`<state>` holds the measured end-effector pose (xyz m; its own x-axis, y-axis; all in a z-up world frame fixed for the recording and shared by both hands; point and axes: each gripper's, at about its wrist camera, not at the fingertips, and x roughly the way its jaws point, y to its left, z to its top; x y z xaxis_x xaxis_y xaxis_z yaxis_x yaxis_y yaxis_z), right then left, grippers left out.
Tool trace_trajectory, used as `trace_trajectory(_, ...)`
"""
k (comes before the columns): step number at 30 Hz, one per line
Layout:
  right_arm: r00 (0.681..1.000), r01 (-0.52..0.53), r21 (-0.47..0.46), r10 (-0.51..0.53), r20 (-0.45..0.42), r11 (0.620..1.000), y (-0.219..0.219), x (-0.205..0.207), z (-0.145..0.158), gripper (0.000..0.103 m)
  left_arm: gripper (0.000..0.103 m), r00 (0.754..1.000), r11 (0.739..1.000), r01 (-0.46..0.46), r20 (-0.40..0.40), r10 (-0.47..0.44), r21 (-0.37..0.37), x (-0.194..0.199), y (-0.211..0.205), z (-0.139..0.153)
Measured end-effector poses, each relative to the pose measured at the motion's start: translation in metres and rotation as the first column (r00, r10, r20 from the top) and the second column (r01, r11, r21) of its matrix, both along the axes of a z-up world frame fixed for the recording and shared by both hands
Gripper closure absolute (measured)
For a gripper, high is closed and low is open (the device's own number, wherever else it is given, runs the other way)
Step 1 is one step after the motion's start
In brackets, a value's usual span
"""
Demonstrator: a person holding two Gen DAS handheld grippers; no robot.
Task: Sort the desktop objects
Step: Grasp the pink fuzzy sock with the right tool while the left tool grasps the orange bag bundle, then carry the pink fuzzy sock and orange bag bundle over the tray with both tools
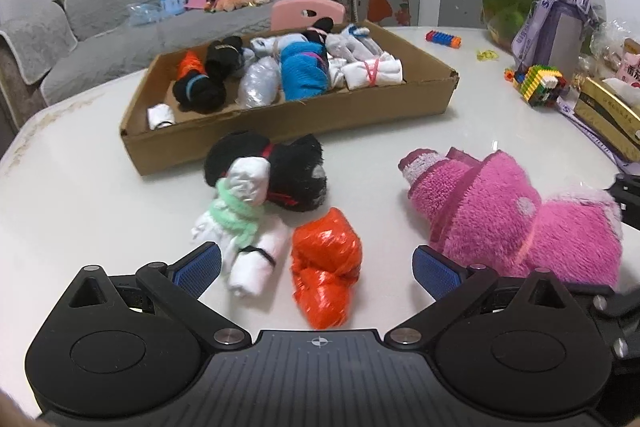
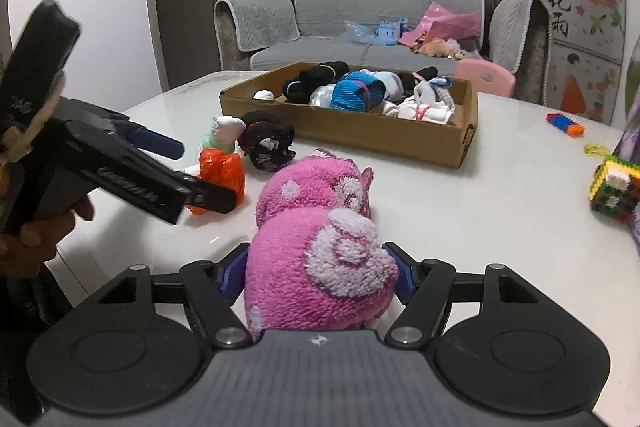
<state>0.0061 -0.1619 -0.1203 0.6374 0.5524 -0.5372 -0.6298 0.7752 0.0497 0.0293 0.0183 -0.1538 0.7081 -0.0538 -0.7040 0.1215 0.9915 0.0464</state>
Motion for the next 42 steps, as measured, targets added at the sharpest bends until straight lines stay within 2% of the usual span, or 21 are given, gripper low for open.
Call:
trace_trajectory(5, 1.000, 0.014, -0.009, -0.014, 0.013, 1.000, -0.003, 0.002, -0.001, 0.030, 0.002, 0.999, 1.000, 0.003, -0.035, -0.003, -0.002, 0.013, -0.003, -0.016)
trace_trajectory(7, 1.000, 0.018, -0.002, -0.018, 0.011, 1.000, -0.005, 0.005, -0.001, 0.028, 0.003, 0.999, 1.000, 0.002, -0.032, -0.003, -0.028, 0.015, 0.000, -0.017)
trace_trajectory(15, 1.000, -0.001, -0.029, 0.000, -0.003, 1.000, 0.007, 0.016, -0.007, 0.027, 0.007, 1.000, 1.000, 0.020, 0.002, -0.020, -0.020, 0.015, 0.000, -0.018)
trace_trajectory(17, 1.000, 0.000, -0.047, 0.000, -0.005, 0.999, 0.009, 0.015, -0.010, 0.028, 0.011, 1.000, 0.999, 0.025, 0.006, -0.025, -0.025, 0.015, -0.001, -0.017)
trace_trajectory(20, 1.000, -0.003, -0.046, 0.003, -0.003, 0.999, 0.010, 0.013, -0.010, 0.039, 0.019, 0.999, 0.999, 0.031, 0.017, -0.031, -0.030, 0.014, -0.001, -0.016)
trace_trajectory(22, 1.000, 0.001, -0.032, -0.001, -0.014, 0.999, 0.009, 0.014, -0.010, 0.043, 0.031, 0.999, 0.999, 0.038, 0.027, -0.037, -0.031, 0.012, -0.002, -0.015)
trace_trajectory(24, 1.000, 0.006, -0.013, -0.007, -0.028, 1.000, 0.006, 0.015, -0.009, 0.044, 0.041, 0.998, 0.999, 0.044, 0.036, -0.043, -0.030, 0.010, -0.004, -0.014)
trace_trajectory(29, 0.999, 0.018, 0.007, -0.017, -0.038, 1.000, 0.003, 0.014, -0.008, 0.046, 0.051, 0.997, 0.999, 0.046, 0.062, -0.047, 0.022, 0.004, -0.009, -0.012)
trace_trajectory(31, 0.999, 0.026, 0.019, -0.025, -0.042, 0.999, 0.001, 0.013, -0.007, 0.046, 0.060, 0.996, 0.999, 0.039, 0.075, -0.041, 0.025, 0.002, -0.009, -0.008)
trace_trajectory(42, 0.997, 0.053, 0.111, -0.047, -0.060, 0.992, -0.014, 0.019, 0.001, 0.046, 0.060, 0.993, 0.998, 0.016, 0.118, -0.022, 0.054, -0.009, -0.006, 0.005)
